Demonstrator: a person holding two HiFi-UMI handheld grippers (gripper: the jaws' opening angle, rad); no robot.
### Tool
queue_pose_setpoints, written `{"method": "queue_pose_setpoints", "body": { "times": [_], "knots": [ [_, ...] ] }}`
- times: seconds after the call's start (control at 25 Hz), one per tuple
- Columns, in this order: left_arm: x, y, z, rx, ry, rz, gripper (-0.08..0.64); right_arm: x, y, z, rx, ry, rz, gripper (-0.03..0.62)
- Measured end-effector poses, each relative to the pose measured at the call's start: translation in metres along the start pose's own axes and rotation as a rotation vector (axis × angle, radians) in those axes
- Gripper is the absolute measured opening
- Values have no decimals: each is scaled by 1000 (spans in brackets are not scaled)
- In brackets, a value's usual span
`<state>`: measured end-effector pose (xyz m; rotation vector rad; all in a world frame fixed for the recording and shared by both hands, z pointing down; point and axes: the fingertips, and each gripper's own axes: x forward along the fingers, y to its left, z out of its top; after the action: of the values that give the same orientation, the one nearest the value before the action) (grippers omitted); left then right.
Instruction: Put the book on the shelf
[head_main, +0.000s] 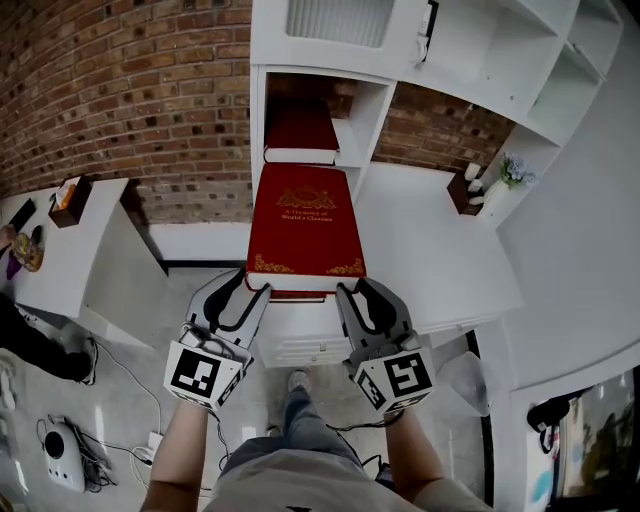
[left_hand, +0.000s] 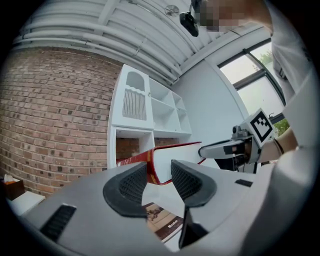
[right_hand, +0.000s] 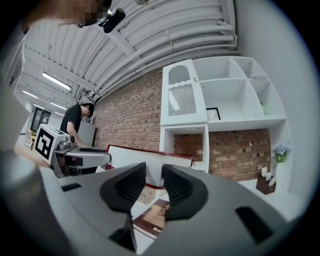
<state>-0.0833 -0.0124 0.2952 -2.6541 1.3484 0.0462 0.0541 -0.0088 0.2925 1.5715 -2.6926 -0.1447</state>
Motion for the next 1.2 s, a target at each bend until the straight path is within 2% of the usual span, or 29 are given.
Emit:
{"method": "queue_pose_setpoints", "body": {
  "times": [0.68,1.2],
  "knots": [
    [22,18,34,29,-73,9,160,21,-15,35,-26,-71,-19,117],
    [67,51,34,36,-90,5,160,69,-42,40,-27,-83,-31,117]
  ]
}}
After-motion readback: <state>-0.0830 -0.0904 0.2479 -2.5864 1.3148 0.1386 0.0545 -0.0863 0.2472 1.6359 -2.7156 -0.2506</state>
